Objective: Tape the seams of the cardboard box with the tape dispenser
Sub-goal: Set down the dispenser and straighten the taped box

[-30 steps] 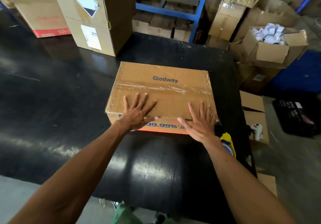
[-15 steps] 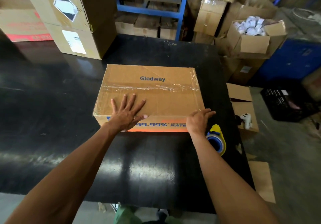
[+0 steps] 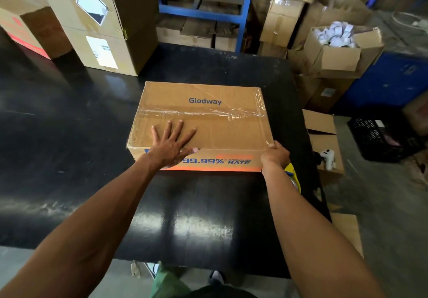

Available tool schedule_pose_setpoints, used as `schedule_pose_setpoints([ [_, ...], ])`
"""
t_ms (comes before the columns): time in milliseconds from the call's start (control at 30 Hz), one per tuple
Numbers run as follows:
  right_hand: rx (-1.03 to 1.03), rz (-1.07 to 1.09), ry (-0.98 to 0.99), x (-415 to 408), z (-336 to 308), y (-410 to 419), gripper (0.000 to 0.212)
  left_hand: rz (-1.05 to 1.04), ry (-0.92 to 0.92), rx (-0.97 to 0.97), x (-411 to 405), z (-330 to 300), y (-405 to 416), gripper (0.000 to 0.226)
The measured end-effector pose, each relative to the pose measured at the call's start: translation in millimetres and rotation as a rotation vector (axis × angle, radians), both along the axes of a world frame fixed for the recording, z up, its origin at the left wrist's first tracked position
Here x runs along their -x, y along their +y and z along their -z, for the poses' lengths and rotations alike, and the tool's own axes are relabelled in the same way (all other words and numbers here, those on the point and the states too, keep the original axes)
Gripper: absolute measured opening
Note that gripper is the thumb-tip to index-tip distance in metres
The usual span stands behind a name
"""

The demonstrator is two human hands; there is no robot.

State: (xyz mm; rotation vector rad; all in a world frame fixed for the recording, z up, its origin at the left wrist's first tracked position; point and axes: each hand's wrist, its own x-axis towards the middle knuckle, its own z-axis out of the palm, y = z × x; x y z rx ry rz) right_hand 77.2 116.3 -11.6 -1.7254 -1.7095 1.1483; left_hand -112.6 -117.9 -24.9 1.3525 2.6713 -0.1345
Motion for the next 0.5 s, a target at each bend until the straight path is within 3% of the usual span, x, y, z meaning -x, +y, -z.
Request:
schedule_pose_setpoints([
  [67,-0.080,-0.132,-0.185,-0.8,-1.9,6.3,0.024,0.002,-0.009,-0.003,-0.2,-1.7,0.2,0.081],
  [133,-0.257,-0.371,-0.420,0.1,0.0,7.7,0.060,-0.003,-0.031,0.000,0.6,-2.2,0.4,0.081],
  [200,-0.373,-0.680,-0.505,3.8,-0.9,2.0,0.082,-0.013,-0.046,0.000,0.4,-3.1,0.3,0.080],
  [267,-0.404,-0.928,-0.580,7.7,4.4,-6.3,0.085,-0.016,-0.051,-0.002,-1.1,-3.3,0.0,0.079],
  [500,-0.462,-1.005,-0.724,8.5,16.4,-11.9,0.083,-0.011,-0.051,0.002,-0.4,0.3,0.6,0.077],
])
